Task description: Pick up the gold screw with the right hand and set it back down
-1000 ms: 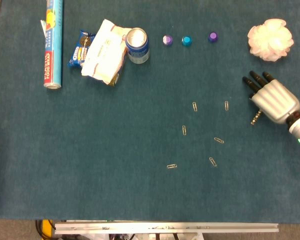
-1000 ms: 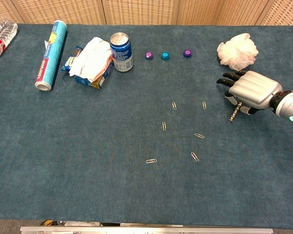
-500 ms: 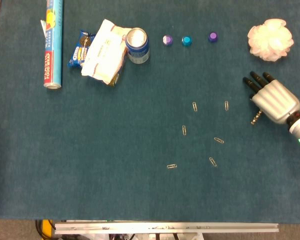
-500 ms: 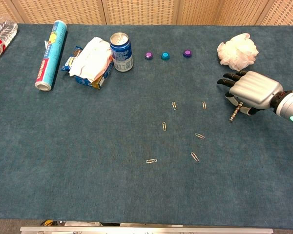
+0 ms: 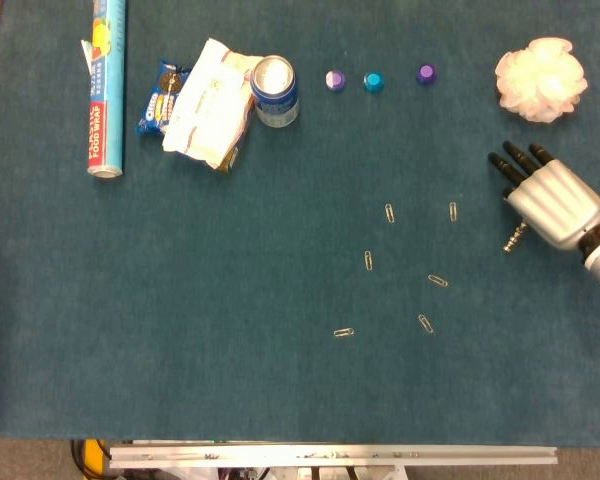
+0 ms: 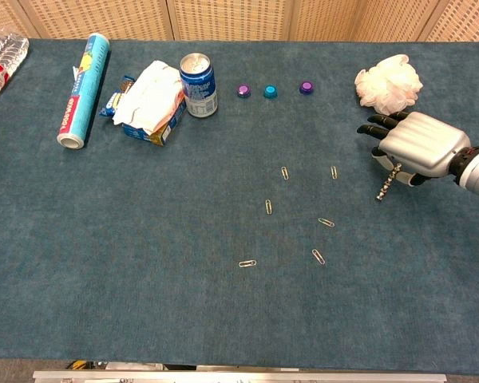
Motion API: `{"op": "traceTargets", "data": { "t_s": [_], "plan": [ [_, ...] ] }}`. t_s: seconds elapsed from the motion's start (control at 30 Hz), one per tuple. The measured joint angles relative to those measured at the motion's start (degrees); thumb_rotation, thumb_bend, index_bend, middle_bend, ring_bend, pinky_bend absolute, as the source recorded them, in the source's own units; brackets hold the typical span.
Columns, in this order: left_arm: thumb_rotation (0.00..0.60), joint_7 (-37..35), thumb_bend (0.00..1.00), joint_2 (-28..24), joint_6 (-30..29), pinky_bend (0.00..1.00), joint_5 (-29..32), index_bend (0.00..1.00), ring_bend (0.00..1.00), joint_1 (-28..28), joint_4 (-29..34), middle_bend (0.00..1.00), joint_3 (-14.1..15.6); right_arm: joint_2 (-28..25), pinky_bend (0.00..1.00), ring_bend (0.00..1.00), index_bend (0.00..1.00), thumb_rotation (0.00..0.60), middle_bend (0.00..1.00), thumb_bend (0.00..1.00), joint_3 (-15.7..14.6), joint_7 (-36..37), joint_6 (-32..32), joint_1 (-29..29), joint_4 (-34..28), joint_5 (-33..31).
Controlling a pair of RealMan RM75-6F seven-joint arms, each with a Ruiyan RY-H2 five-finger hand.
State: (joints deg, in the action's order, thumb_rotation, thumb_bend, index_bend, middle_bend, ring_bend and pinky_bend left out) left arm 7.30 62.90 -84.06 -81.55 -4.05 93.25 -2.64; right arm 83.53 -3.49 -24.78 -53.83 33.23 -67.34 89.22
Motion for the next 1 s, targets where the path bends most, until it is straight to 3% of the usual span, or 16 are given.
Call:
{"op": "traceTargets", "data": {
  "t_s": [1.0],
  "plan": [
    [0.6,-2.1,0.08,-0.7,-0.7,0.41,-0.1,0.37,0.22,0.5,-0.1,0.29,-0.2,-8.4,0.18,0.0,0.59,0.6,0.1,0.29,2.3,-14.9,-2.1,-0.2,-17.2,-2.2]
  ]
}}
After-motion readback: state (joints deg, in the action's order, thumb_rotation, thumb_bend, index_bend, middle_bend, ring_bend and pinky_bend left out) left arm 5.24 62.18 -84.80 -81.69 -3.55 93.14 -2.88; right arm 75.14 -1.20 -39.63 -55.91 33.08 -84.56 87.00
